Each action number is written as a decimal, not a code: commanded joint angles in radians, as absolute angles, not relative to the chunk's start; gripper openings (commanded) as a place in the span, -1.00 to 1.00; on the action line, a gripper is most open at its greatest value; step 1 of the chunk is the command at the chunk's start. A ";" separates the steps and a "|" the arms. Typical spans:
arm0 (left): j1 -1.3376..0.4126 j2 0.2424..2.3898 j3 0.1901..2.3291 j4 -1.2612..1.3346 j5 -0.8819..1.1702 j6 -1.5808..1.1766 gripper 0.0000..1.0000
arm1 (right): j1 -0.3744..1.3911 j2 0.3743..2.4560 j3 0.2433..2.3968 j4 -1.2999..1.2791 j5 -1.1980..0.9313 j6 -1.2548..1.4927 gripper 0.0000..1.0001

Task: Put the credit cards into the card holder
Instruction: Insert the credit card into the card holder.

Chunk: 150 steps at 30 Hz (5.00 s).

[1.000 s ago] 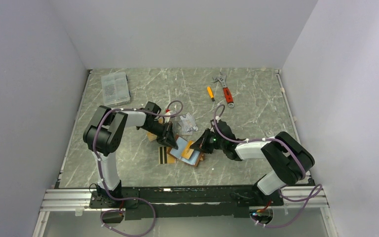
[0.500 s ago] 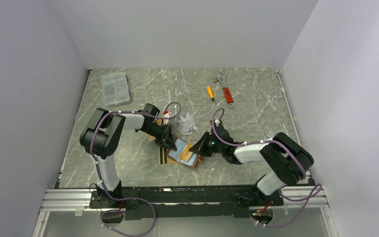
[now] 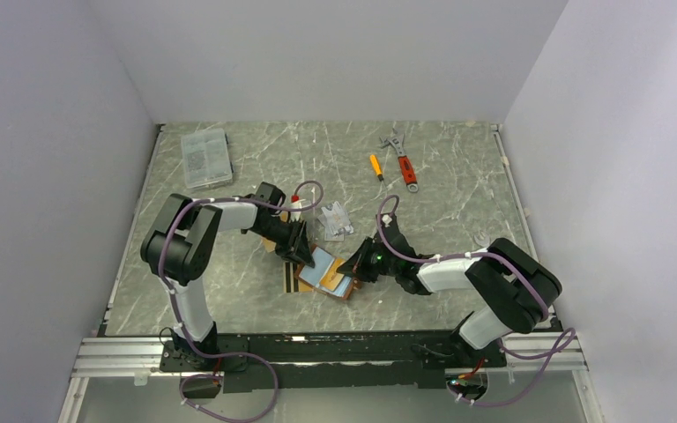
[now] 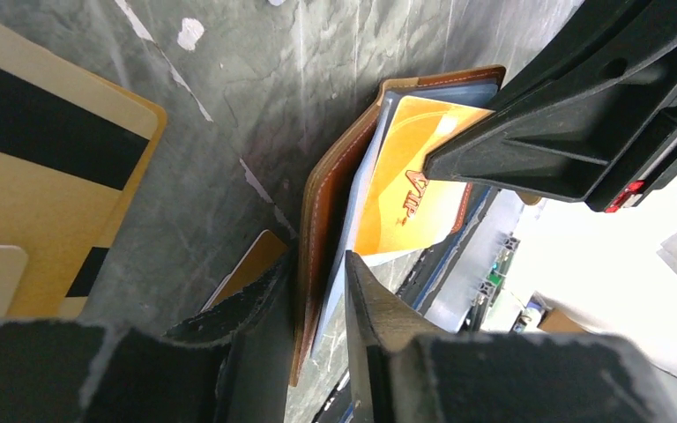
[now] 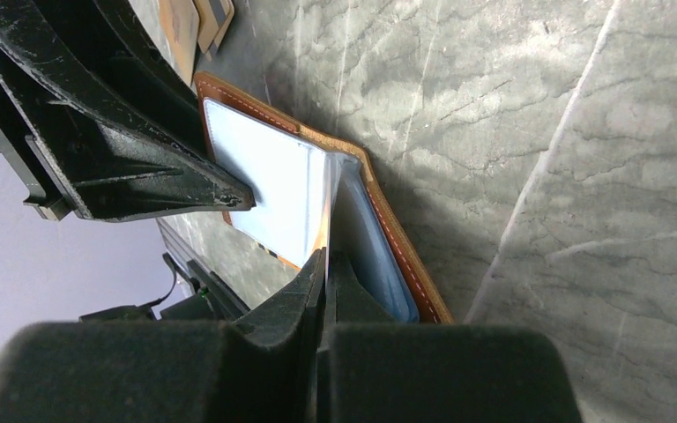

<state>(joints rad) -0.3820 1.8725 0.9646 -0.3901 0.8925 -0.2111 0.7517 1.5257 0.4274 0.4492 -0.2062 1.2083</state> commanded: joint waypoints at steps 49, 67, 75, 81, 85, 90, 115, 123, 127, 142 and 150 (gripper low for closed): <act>-0.499 1.779 0.907 -0.150 0.811 -0.531 -0.92 | 0.689 1.259 0.291 0.452 -0.039 1.167 -1.00; -0.517 1.764 0.902 -0.155 0.761 -0.515 -0.84 | 0.723 1.379 0.275 0.494 -0.097 1.222 -1.00; -0.521 1.766 0.907 -0.161 0.758 -0.514 -0.74 | 0.737 1.461 0.314 0.494 -0.136 1.213 -1.00; -0.523 1.763 0.909 -0.166 0.752 -0.510 -0.60 | 0.736 1.477 0.327 0.472 -0.144 1.200 -1.00; -0.522 1.762 0.919 -0.185 0.738 -0.496 -0.49 | 0.731 1.490 0.329 0.462 -0.169 1.194 -1.00; -0.523 1.761 0.925 -0.196 0.728 -0.483 -0.48 | 0.696 1.539 0.328 0.497 -0.233 1.166 -1.00; -0.558 1.765 0.972 -0.236 0.726 -0.442 -0.53 | 0.591 1.677 0.395 0.516 -0.379 1.017 -1.00; -0.557 1.764 0.974 -0.249 0.712 -0.433 -0.55 | 0.604 1.602 0.355 0.429 -0.316 1.036 -0.49; -0.556 1.764 0.973 -0.251 0.708 -0.431 -0.56 | 0.604 1.554 0.361 0.374 -0.307 1.026 -0.36; -0.547 1.759 0.969 -0.253 0.703 -0.433 -0.58 | 0.614 1.506 0.389 0.297 -0.345 1.005 -0.25; -0.545 1.757 0.971 -0.255 0.701 -0.431 -0.58 | 0.614 1.481 0.435 0.191 -0.370 0.986 -0.25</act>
